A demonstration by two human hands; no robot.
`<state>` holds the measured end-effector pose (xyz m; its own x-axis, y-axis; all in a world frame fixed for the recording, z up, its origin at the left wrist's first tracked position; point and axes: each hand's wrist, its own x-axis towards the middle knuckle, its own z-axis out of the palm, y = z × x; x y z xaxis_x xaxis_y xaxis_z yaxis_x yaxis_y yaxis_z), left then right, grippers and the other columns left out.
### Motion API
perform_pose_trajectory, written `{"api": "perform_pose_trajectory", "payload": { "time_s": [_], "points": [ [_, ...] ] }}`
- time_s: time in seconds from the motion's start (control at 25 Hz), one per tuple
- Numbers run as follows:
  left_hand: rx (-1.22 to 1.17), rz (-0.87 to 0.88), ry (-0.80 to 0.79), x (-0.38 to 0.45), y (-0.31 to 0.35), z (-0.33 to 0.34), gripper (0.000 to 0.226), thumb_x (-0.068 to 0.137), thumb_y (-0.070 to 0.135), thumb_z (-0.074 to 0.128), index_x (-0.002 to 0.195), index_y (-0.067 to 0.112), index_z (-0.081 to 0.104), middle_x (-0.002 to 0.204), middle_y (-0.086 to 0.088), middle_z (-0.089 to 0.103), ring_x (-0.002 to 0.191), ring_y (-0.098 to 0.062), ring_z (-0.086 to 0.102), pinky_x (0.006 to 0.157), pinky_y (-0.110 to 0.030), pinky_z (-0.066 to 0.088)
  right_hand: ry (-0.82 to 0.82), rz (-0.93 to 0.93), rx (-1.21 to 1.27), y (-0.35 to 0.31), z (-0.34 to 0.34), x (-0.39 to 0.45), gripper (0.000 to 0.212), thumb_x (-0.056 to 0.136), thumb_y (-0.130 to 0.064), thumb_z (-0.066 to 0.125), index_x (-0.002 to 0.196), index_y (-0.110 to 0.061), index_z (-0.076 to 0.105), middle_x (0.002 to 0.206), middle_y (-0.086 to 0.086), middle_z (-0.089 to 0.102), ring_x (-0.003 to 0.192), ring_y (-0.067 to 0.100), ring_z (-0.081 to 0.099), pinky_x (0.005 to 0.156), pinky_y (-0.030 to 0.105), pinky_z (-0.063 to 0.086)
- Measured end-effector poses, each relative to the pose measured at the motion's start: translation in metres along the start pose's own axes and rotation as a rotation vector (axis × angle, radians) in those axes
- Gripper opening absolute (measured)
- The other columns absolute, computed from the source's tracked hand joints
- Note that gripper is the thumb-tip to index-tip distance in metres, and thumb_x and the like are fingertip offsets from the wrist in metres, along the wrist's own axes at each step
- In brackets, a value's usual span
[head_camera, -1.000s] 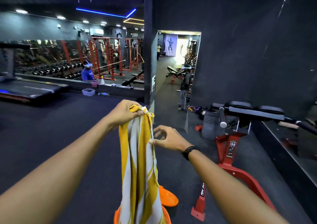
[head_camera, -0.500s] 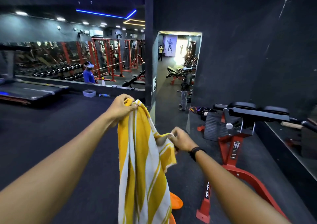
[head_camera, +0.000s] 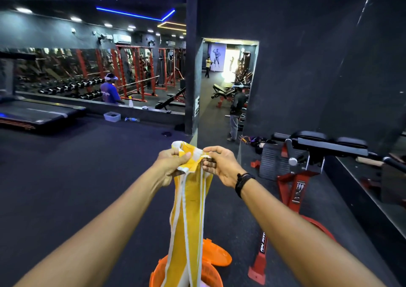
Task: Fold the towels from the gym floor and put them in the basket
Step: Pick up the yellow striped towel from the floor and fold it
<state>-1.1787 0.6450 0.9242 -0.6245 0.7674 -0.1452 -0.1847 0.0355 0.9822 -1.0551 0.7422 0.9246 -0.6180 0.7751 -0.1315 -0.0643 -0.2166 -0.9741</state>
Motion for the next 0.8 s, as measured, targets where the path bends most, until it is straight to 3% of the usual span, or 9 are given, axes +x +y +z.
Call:
{"api": "perform_pose_trajectory", "payload": {
  "time_s": [0.12, 0.2, 0.28, 0.36, 0.44, 0.56, 0.68, 0.8],
  "points": [
    [0.257, 0.181, -0.082, -0.009, -0.001, -0.001, 0.020, 0.091, -0.002, 0.058, 0.089, 0.014, 0.046, 0.066, -0.011, 0.054, 0.043, -0.010, 0.051, 0.037, -0.018, 0.039, 0.098, -0.010, 0.007, 0.004, 0.004, 0.001, 0.028, 0.097, 0.002, 0.035, 0.089, -0.008, 0.060, 0.059, 0.008, 0.054, 0.038, 0.007, 0.053, 0.044, 0.021, 0.053],
    [0.454, 0.312, -0.142, -0.011, -0.002, -0.004, 0.014, 0.091, -0.001, 0.056, 0.093, 0.013, 0.055, 0.067, -0.009, 0.054, 0.054, -0.013, 0.048, 0.045, -0.020, 0.039, 0.148, -0.011, 0.043, 0.006, 0.007, 0.002, 0.028, 0.096, 0.003, 0.035, 0.087, -0.008, 0.059, 0.053, 0.005, 0.053, 0.036, 0.006, 0.052, 0.042, 0.021, 0.051],
    [0.550, 0.334, -0.180, -0.013, -0.003, -0.005, 0.003, 0.087, 0.017, 0.066, 0.088, 0.016, 0.069, 0.074, -0.008, 0.065, 0.066, -0.013, 0.054, 0.058, -0.030, 0.047, 0.179, -0.002, 0.050, 0.008, 0.010, 0.003, 0.027, 0.095, 0.003, 0.036, 0.089, -0.006, 0.060, 0.046, 0.000, 0.054, 0.035, 0.005, 0.052, 0.039, 0.018, 0.048],
    [0.627, 0.280, -0.162, -0.019, -0.001, -0.002, 0.032, 0.072, 0.052, 0.075, 0.082, 0.022, 0.075, 0.077, -0.003, 0.071, 0.070, -0.010, 0.059, 0.065, -0.035, 0.051, 0.209, 0.012, 0.024, 0.012, 0.012, 0.003, 0.026, 0.095, 0.002, 0.038, 0.088, -0.006, 0.061, 0.044, -0.002, 0.057, 0.034, 0.004, 0.052, 0.038, 0.017, 0.046],
    [0.752, 0.283, -0.129, -0.024, 0.000, 0.002, 0.046, 0.060, 0.063, 0.078, 0.080, 0.022, 0.074, 0.072, 0.006, 0.067, 0.068, -0.006, 0.057, 0.058, -0.026, 0.045, 0.243, 0.025, 0.029, 0.015, 0.013, 0.003, 0.025, 0.094, 0.003, 0.039, 0.088, -0.006, 0.062, 0.050, 0.003, 0.059, 0.036, 0.005, 0.054, 0.039, 0.018, 0.048],
    [0.938, 0.365, -0.037, -0.026, -0.006, 0.008, 0.033, 0.062, 0.043, 0.083, 0.082, 0.019, 0.072, 0.076, 0.003, 0.066, 0.075, -0.013, 0.059, 0.056, -0.024, 0.043, 0.216, 0.069, 0.125, 0.017, 0.015, 0.002, 0.019, 0.095, 0.003, 0.042, 0.090, -0.002, 0.060, 0.045, 0.005, 0.057, 0.036, 0.009, 0.056, 0.038, 0.020, 0.048],
    [0.931, 0.399, 0.081, -0.024, -0.010, 0.012, 0.009, 0.074, 0.016, 0.068, 0.079, 0.014, 0.076, 0.063, 0.002, 0.062, 0.062, -0.010, 0.055, 0.049, -0.015, 0.039, 0.158, 0.106, 0.110, 0.018, 0.013, 0.000, 0.010, 0.093, 0.001, 0.049, 0.089, 0.001, 0.059, 0.047, 0.006, 0.058, 0.038, 0.011, 0.059, 0.041, 0.023, 0.052],
    [0.909, 0.446, 0.123, -0.020, -0.005, 0.007, 0.009, 0.073, 0.016, 0.066, 0.070, 0.016, 0.075, 0.054, 0.007, 0.059, 0.052, -0.002, 0.051, 0.048, -0.013, 0.035, -0.028, 0.058, -0.262, 0.014, -0.004, -0.001, 0.018, 0.095, -0.016, 0.055, 0.086, -0.002, 0.060, 0.059, 0.009, 0.060, 0.041, 0.012, 0.055, 0.043, 0.023, 0.049]
  ]
}}
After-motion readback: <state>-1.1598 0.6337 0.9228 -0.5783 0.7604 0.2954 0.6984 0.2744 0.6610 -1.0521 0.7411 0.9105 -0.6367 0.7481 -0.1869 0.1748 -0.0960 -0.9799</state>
